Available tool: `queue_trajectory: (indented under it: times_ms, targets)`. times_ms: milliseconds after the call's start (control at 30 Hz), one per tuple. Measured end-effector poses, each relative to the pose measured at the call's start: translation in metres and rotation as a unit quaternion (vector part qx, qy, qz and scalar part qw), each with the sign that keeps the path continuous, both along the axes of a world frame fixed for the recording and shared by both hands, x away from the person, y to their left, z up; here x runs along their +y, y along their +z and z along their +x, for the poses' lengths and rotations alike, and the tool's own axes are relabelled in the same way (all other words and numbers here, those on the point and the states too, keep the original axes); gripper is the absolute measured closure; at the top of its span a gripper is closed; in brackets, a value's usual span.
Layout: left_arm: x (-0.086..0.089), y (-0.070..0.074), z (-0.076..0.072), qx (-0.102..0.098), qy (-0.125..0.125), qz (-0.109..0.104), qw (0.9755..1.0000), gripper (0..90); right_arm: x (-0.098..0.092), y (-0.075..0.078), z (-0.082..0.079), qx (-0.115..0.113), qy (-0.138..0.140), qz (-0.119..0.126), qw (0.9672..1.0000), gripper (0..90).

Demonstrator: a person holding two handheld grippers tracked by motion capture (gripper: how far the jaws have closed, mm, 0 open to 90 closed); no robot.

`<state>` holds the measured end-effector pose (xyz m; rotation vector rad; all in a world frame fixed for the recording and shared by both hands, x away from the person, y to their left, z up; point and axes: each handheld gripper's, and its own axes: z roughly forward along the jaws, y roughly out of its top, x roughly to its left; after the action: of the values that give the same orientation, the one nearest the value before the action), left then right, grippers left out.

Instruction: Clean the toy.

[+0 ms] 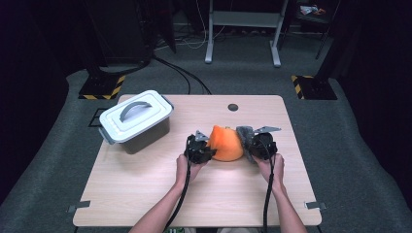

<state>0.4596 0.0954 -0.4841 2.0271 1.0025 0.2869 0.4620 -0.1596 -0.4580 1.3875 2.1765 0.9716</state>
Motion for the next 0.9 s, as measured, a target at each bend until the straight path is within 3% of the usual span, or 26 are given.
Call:
queue_trajectory:
  times_ms: [233,367,500,633,800,900]
  targets:
    - [0.001,-0.001,-0.001,0.002,0.003,-0.005,1.0,74.6,-0.006,-0.024,0.008,0.037,-0.013,-0.006,0.9992,75.9]
    - [0.001,0.0,-0.001,-0.004,0.007,-0.004,1.0,74.7,-0.009,-0.029,0.01,0.041,-0.016,-0.001,0.999,75.9]
    - [0.002,0.0,-0.002,-0.003,0.007,-0.005,1.0,74.8,-0.012,-0.013,0.006,0.026,-0.017,0.003,0.9995,76.2]
    - [0.0,0.001,-0.003,-0.006,0.004,-0.002,1.0,74.7,-0.012,0.015,0.0,-0.003,-0.003,0.016,0.9999,76.2]
    - [0.0,0.001,-0.003,-0.008,0.006,-0.001,0.9999,74.8,0.01,0.047,-0.009,-0.035,0.028,0.018,0.9988,76.2]
    - [0.0,0.002,-0.004,-0.009,0.007,0.0,0.9999,74.7,0.027,0.056,-0.008,-0.037,0.049,0.02,0.9979,76.1]
